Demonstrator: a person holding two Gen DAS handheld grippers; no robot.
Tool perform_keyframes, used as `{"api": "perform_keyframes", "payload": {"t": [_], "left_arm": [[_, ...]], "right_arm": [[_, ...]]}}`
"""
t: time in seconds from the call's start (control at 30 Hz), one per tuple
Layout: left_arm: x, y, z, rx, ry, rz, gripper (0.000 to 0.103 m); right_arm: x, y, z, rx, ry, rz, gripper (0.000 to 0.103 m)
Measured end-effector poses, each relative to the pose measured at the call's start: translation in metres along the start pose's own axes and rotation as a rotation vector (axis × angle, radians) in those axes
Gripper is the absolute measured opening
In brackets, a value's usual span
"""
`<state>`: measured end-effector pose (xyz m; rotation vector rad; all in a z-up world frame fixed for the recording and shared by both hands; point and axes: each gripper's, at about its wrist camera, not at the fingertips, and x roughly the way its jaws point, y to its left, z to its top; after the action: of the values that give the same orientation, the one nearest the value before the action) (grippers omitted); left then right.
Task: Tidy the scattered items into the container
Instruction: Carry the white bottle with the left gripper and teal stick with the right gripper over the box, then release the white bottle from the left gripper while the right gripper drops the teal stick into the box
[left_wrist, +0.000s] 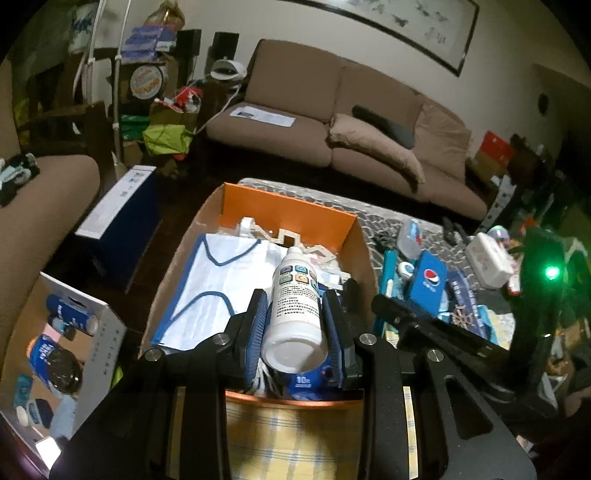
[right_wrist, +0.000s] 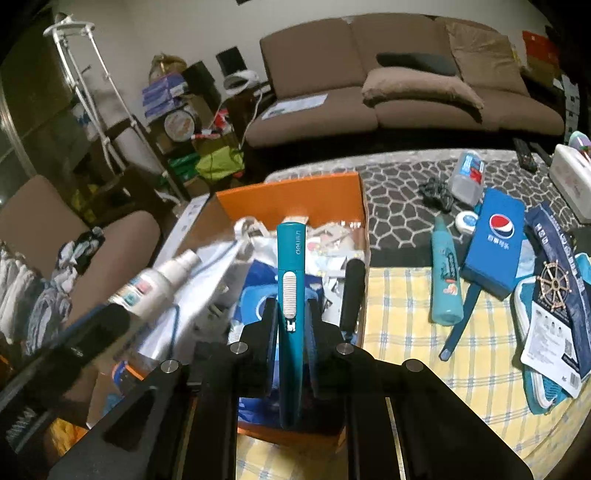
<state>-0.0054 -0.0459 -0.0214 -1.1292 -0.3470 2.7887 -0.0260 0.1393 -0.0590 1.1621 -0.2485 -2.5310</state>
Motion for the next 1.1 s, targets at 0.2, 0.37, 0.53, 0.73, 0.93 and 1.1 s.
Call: {"api": "perform_keyframes", "payload": {"t": [0.2, 0.37, 0.53, 0.73, 0.93, 1.1], "left_arm": [[0.005, 0.001, -0.001, -0.003, 0.015, 0.007, 0.028], [0.005, 0.001, 0.0, 0.001, 0.019, 0.008, 0.028], [0.006, 0.002, -0.001, -0.004, 0.024, 0.011, 0.028], [-0.013, -0.008, 0.007, 0.023, -0.069, 0.017, 0.022], [0.001, -0.009, 0.011, -0.009, -0.017, 0.002, 0.019], [0.012, -0.008, 0.006, -0.037, 0.035, -0.026, 0.019]], "right_arm": [[0.018, 0.002, -0.009, -0.016, 0.065, -0.002, 0.014], [0.02, -0.001, -0.01, -0.003, 0.087, 0.0, 0.018], [0.006, -0.01, -0.005, 0.038, 0.058, -0.009, 0.032], [-0.029, -0.03, 0.006, 0.103, -0.004, -0.007, 0.035], [-0.057, -0.041, 0.008, 0.096, -0.04, -0.05, 0.035], [-0.062, -0.054, 0.007, 0.107, -0.028, -0.068, 0.036]]}}
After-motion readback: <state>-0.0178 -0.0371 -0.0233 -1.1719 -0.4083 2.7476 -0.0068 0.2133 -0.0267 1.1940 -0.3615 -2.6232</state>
